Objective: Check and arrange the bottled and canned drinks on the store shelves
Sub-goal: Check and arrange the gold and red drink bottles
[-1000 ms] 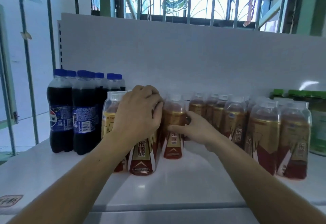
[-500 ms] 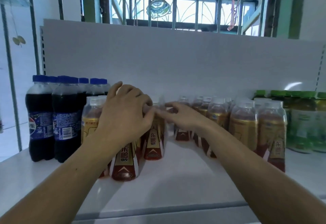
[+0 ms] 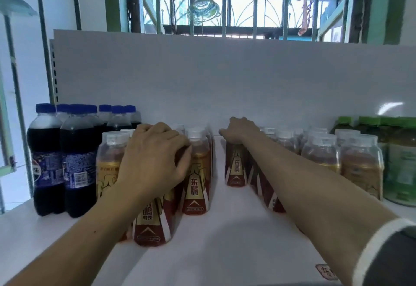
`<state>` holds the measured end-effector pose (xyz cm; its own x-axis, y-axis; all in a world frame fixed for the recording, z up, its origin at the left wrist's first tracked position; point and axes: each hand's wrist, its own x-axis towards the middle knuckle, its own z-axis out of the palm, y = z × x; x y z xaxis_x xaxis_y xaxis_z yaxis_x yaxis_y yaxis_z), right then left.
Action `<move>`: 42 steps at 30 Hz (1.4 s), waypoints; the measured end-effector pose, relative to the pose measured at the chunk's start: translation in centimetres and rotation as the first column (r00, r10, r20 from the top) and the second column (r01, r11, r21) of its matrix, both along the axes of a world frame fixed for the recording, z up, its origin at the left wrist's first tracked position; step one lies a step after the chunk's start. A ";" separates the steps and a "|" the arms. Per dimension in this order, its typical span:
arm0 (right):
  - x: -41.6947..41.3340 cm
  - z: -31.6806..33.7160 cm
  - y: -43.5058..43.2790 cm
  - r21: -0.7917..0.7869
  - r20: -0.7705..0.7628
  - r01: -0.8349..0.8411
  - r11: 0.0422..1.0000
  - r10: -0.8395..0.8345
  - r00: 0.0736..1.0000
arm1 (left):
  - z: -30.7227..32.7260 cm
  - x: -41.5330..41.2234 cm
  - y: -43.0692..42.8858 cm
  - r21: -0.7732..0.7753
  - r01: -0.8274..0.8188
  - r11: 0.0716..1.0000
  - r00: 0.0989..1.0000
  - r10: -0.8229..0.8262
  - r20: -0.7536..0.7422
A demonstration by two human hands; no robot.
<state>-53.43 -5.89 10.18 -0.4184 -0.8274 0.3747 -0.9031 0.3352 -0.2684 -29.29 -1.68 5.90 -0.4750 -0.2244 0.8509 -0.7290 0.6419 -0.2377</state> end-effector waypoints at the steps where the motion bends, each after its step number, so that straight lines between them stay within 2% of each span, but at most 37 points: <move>1: 0.1 0.0 0.1 -0.014 -0.021 0.024 1.000 -0.024 0.999 | 0.0 0.1 0.0 -0.006 0.008 1.000 1.000 -0.008 0.006; 4: 0.5 -0.1 0.9 -0.061 -0.055 0.052 0.997 -0.055 0.997 | -0.1 0.0 0.1 -0.017 0.012 1.000 0.999 -0.012 0.035; 9: 1.3 -0.6 3.7 -0.091 -0.070 -0.039 0.995 0.032 0.997 | 0.0 0.2 0.2 0.003 0.027 1.000 0.998 -0.027 0.054; 11: 1.8 -0.4 5.5 -0.109 -0.085 -0.062 0.992 0.053 0.995 | 0.2 0.2 0.7 -0.015 0.131 0.991 0.991 -0.131 0.020; 13: 2.2 0.2 7.3 -0.119 -0.088 -0.091 0.989 0.081 0.993 | 0.3 -0.6 2.1 -0.096 0.326 0.941 0.944 -0.330 -0.025; 14: 2.4 0.8 8.0 -0.109 -0.098 -0.103 0.989 0.092 0.991 | 0.2 -1.3 3.0 -0.114 0.449 0.886 0.889 -0.456 -0.044; 16: 2.8 2.1 9.5 -0.093 -0.135 -0.099 0.991 0.086 0.987 | -0.4 -3.2 4.5 -0.021 0.659 0.752 0.743 -0.655 -0.136; 18: 3.5 3.5 11.3 -0.160 -0.152 -0.098 0.982 0.073 0.986 | -1.3 -5.1 4.9 0.121 0.743 0.658 0.658 -0.687 -0.309; 21: 3.8 5.0 14.0 -0.370 -0.120 -0.132 0.920 0.094 0.988 | -2.4 -7.4 4.2 0.311 0.770 0.557 0.624 -0.556 -0.549; 22: 3.7 5.3 14.5 -0.432 -0.100 -0.128 0.893 0.094 0.991 | -2.5 -7.9 4.0 0.389 0.796 0.463 0.596 -0.493 -0.634; 25: 3.4 5.4 14.6 -0.589 0.041 -0.130 0.797 0.190 0.981 | -2.2 -9.3 4.3 0.540 0.838 0.071 0.534 -0.300 -0.790; 26: 3.2 5.3 14.4 -0.620 0.074 -0.137 0.772 0.232 0.970 | -2.4 -9.6 4.3 0.558 0.829 -0.028 0.532 -0.263 -0.805; 28: 2.7 4.5 13.8 -0.620 0.132 -0.174 0.765 0.321 0.938 | -3.3 -10.3 4.0 0.510 0.844 -0.167 0.476 -0.202 -0.856; 29: 2.4 3.8 13.4 -0.601 0.207 -0.200 0.774 0.392 0.896 | -3.8 -10.4 4.1 0.461 0.859 -0.221 0.432 -0.171 -0.886; 30: 2.3 2.9 13.0 -0.590 0.320 -0.232 0.773 0.487 0.813 | -4.1 -10.4 4.4 0.405 0.871 -0.276 0.387 -0.122 -0.914; 32: 1.7 0.9 11.7 -0.627 0.545 -0.275 0.728 0.663 0.512 | -4.7 -10.6 4.1 0.316 0.869 -0.380 0.341 -0.003 -0.940; 34: 1.1 -0.9 10.3 -0.685 0.640 -0.281 0.672 0.740 0.208 | -5.1 -10.4 3.3 0.300 0.848 -0.438 0.356 0.050 -0.933; 35: 0.9 -1.5 9.8 -0.693 0.667 -0.282 0.663 0.738 0.097 | -5.3 -10.2 3.1 0.304 0.833 -0.463 0.368 0.053 -0.928; 36: 0.7 -1.8 9.5 -0.696 0.683 -0.282 0.661 0.730 0.025 | -5.4 -10.1 3.1 0.305 0.820 -0.484 0.377 0.055 -0.925; 37: 0.6 -2.0 9.1 -0.706 0.683 -0.270 0.655 0.731 -0.011 | -5.4 -10.2 3.2 0.316 0.814 -0.487 0.387 0.050 -0.921; 39: 0.2 -2.4 8.7 -0.748 0.642 -0.222 0.626 0.767 0.001 | -5.4 -10.8 3.1 0.340 0.838 -0.426 0.393 0.039 -0.919; 42: -0.3 -3.1 7.8 -0.817 0.530 -0.164 0.553 0.832 0.161 | -5.0 -12.0 2.3 0.404 0.883 -0.239 0.426 0.047 -0.903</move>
